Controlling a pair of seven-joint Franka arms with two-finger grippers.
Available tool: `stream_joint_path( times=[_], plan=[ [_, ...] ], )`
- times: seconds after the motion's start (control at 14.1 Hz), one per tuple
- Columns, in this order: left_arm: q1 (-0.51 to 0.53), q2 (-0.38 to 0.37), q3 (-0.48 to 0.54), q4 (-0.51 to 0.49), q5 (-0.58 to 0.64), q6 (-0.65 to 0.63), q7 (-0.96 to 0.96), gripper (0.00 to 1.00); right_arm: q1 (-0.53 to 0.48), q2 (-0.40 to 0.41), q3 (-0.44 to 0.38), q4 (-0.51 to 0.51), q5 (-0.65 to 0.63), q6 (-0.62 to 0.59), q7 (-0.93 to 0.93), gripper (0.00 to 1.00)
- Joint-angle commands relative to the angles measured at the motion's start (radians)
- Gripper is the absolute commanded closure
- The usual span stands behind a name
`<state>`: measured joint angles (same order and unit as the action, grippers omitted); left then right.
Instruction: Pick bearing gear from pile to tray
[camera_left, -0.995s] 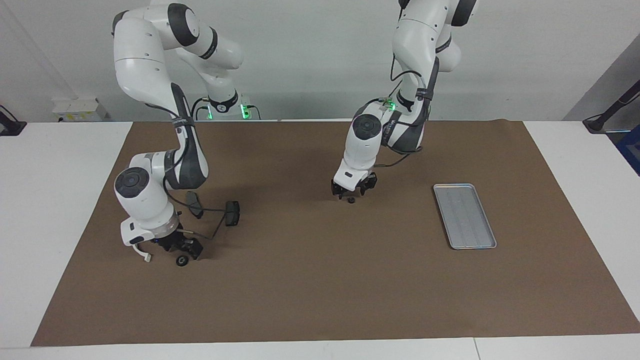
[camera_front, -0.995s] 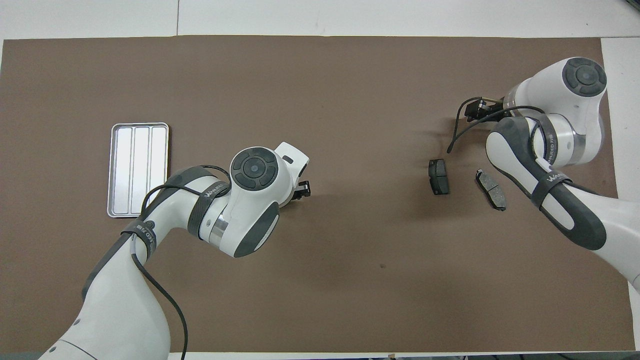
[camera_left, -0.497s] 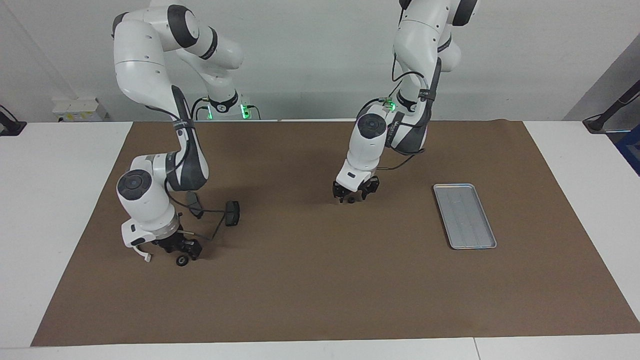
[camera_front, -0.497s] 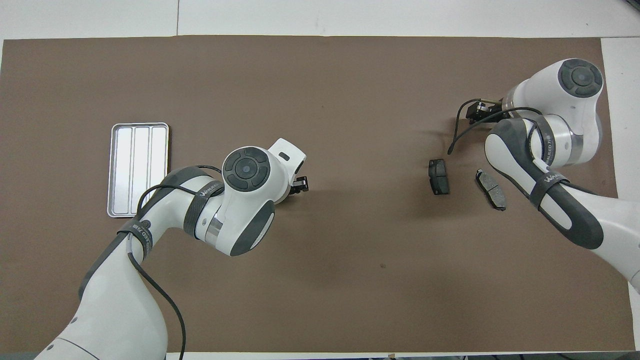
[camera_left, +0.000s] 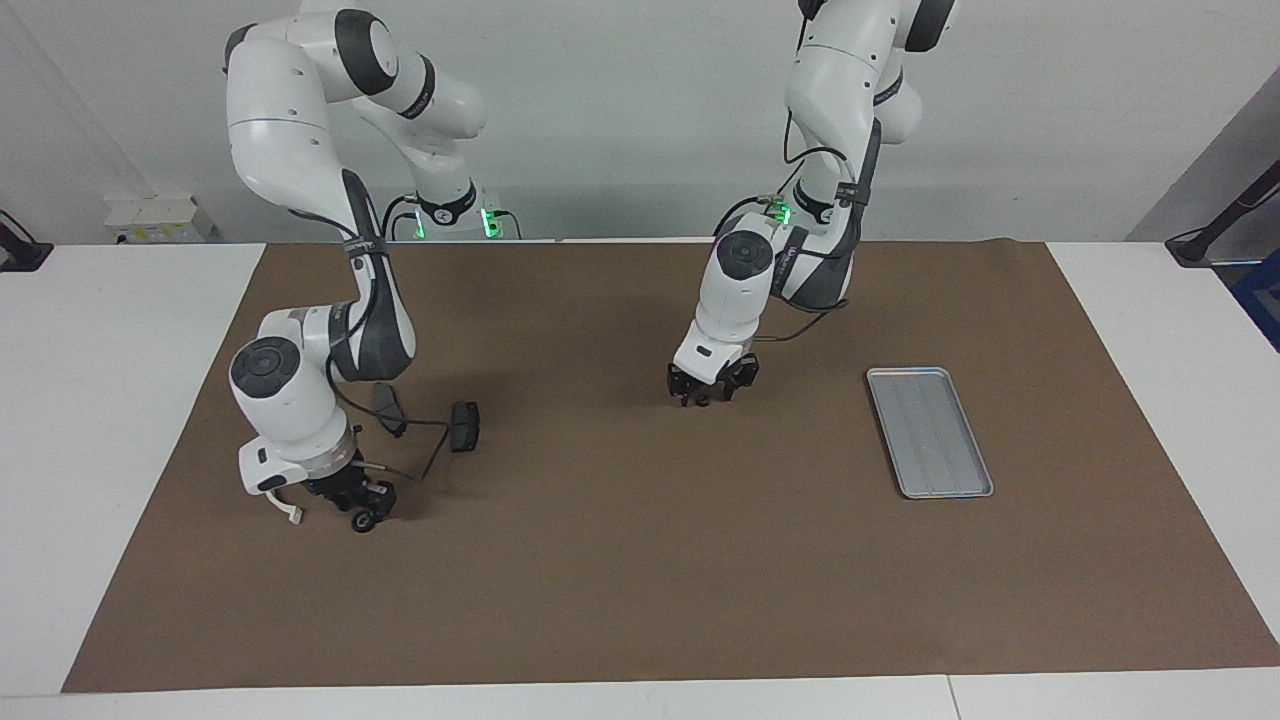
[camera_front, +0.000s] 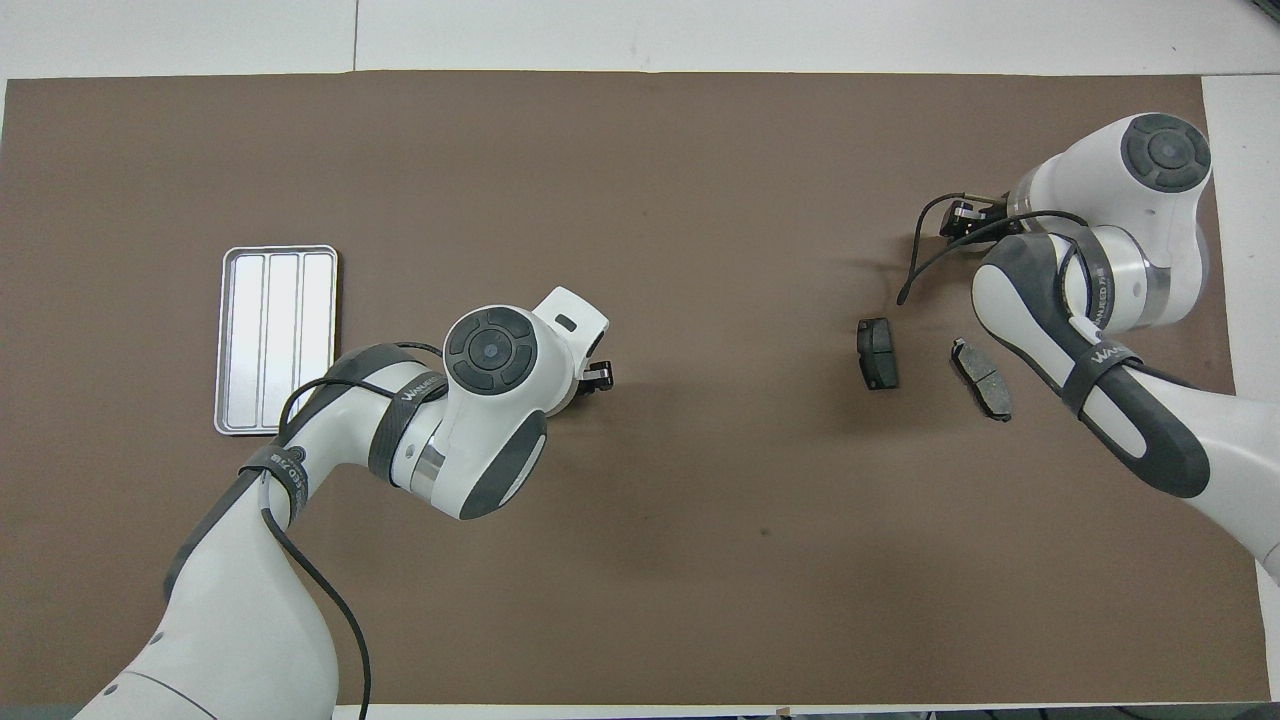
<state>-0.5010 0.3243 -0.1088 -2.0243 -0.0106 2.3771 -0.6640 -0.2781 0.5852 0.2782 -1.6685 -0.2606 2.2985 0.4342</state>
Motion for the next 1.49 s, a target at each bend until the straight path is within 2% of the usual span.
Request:
stream_joint_path(
  times=[0.0, 0.07, 0.14, 0.21, 0.36, 0.5, 0.57, 0.78, 0.99, 1.21, 1.42],
  plan=[
    [0.006, -0.030, 0.001, -0.039, -0.023, 0.028, 0.029, 0.67, -0.013, 0.042, 0.009, 0.019, -0.034, 0.056, 0.031, 0.38],
    [0.006, -0.030, 0.001, -0.033, -0.023, 0.024, 0.029, 0.89, -0.015, 0.044, 0.009, 0.019, -0.034, 0.055, 0.029, 0.44],
    [0.007, -0.028, 0.003, -0.025, -0.022, 0.016, 0.030, 1.00, -0.015, 0.042, 0.009, 0.019, -0.034, 0.055, 0.031, 0.56],
    [0.007, -0.025, 0.003, -0.010, -0.020, 0.004, 0.032, 1.00, -0.015, 0.044, 0.009, 0.019, -0.034, 0.055, 0.029, 0.68],
    [0.010, -0.018, 0.004, 0.042, -0.015, -0.042, 0.038, 1.00, -0.015, 0.044, 0.009, 0.019, -0.032, 0.055, 0.029, 0.85],
    [0.047, -0.031, 0.004, 0.105, -0.009, -0.138, 0.079, 1.00, -0.015, 0.044, 0.009, 0.019, -0.032, 0.056, 0.031, 0.97],
    [0.089, -0.062, 0.004, 0.136, -0.009, -0.215, 0.152, 1.00, -0.015, 0.044, 0.009, 0.019, -0.032, 0.058, 0.029, 1.00],
    [0.244, -0.181, 0.004, 0.162, -0.011, -0.395, 0.407, 1.00, -0.015, 0.044, 0.009, 0.021, -0.032, 0.055, 0.029, 1.00],
    [0.434, -0.215, 0.004, 0.159, -0.014, -0.455, 0.703, 1.00, -0.013, 0.042, 0.007, 0.024, -0.035, 0.042, 0.029, 1.00],
    [0.580, -0.250, 0.004, 0.058, -0.015, -0.360, 0.921, 1.00, -0.010, 0.030, 0.009, 0.056, -0.060, -0.032, 0.026, 1.00],
    [0.602, -0.245, 0.004, -0.039, -0.015, -0.215, 0.954, 1.00, 0.004, 0.001, 0.010, 0.102, -0.068, -0.148, 0.020, 1.00]
  ],
)
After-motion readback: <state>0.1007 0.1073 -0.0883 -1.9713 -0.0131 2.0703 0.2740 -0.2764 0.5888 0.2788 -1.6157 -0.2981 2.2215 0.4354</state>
